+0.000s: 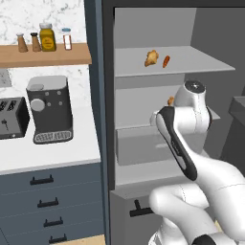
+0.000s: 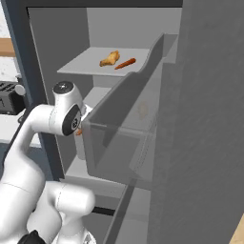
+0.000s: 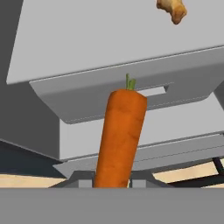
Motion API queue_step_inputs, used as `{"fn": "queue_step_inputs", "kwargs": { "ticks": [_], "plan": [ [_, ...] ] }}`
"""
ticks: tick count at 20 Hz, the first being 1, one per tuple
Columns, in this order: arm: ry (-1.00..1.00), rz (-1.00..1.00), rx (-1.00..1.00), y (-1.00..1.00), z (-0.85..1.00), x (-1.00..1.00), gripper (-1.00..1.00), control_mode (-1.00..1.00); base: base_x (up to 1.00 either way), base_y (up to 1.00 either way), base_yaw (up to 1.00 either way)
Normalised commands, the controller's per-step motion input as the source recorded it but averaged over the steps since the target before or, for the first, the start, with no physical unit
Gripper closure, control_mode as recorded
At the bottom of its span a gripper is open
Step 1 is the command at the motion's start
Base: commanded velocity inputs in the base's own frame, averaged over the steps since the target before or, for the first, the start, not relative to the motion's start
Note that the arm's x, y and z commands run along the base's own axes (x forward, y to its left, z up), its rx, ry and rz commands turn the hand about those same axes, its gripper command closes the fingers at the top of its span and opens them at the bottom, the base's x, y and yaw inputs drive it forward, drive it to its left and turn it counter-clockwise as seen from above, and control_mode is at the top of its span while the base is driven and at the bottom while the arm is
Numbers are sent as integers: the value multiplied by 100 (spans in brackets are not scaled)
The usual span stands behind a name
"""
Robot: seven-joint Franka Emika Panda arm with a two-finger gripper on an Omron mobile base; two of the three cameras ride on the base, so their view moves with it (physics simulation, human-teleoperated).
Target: Place one carrot and one chicken drumstick in each tupperware on the nearby counter, to pack two identical lunches.
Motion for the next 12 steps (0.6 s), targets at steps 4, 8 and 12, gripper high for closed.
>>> {"fn": "queue_step_inputs", "kwargs": {
  "ticks": [4,8,12],
  "plan": [
    [0,0,0,0,0,-20,100,-100,0,0,0],
    [-3,0,0,0,0,-59,100,-100,0,0,0],
    [0,2,-2,25,0,-4,100,100,-2,25,4]
  ]
}}
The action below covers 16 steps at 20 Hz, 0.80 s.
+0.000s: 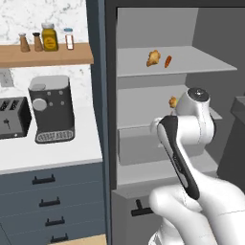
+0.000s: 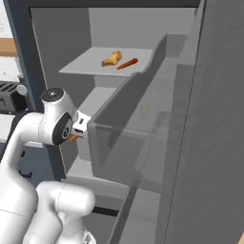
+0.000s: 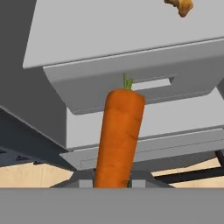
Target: Place one carrot and one chicken drumstick in each tupperware on the nearby counter, to pack two identical lunches.
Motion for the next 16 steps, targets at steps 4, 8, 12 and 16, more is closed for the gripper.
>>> {"fn": "queue_step_inputs", "kwargs": {
  "ticks": [4,8,12,16],
  "plan": [
    [0,0,0,0,0,0,100,100,0,100,13],
    [0,0,0,0,0,0,100,100,6,100,8],
    [0,0,0,0,0,0,100,100,57,100,2],
    [0,0,0,0,0,0,100,100,100,100,0]
  ]
}}
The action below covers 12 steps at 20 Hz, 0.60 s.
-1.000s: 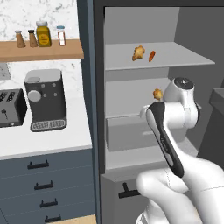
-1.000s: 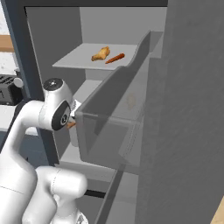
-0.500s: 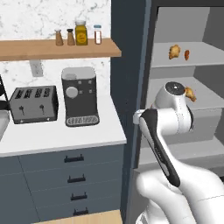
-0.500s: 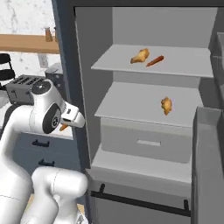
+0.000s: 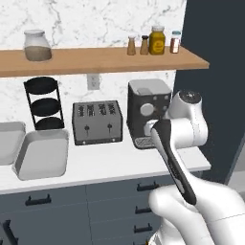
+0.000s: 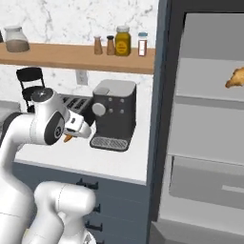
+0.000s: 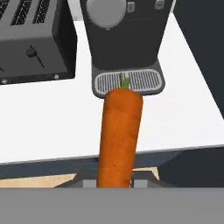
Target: Place one carrot and one chicken drumstick in each tupperware on the nearby counter, to pack two identical lunches.
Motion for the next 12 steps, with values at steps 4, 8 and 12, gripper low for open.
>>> {"fn": "queue_step_inputs", "kwargs": {
  "ticks": [4,8,12],
  "plan": [
    [0,0,0,0,0,0,100,100,94,100,0],
    [0,0,0,0,0,0,100,100,65,100,0],
    [0,0,0,0,0,0,100,100,37,100,0]
  ]
}}
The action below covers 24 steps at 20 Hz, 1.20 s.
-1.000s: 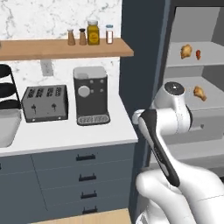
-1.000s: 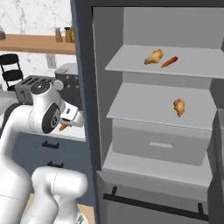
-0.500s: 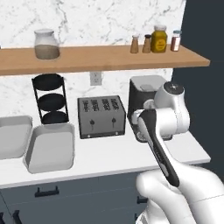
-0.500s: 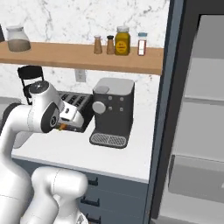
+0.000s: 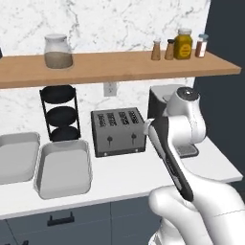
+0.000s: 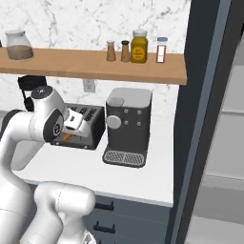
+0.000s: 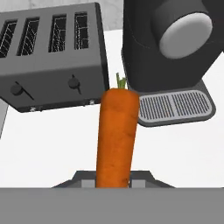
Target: Place one carrot and one chicken drumstick in each tupperware on the nearby counter, to pack two identical lunches.
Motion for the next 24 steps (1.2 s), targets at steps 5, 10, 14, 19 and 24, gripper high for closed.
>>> {"fn": "queue_step_inputs", "kwargs": {
  "ticks": [5,10,14,19,24],
  "plan": [
    [0,0,0,0,0,0,100,100,-48,99,0],
    [0,0,0,0,0,0,100,100,70,100,-6],
    [2,-3,-1,4,-5,25,100,-100,72,60,-7],
    [24,-1,-2,11,-88,50,100,-100,0,0,0],
    [4,2,20,46,-100,70,100,-100,0,0,0]
  ]
}}
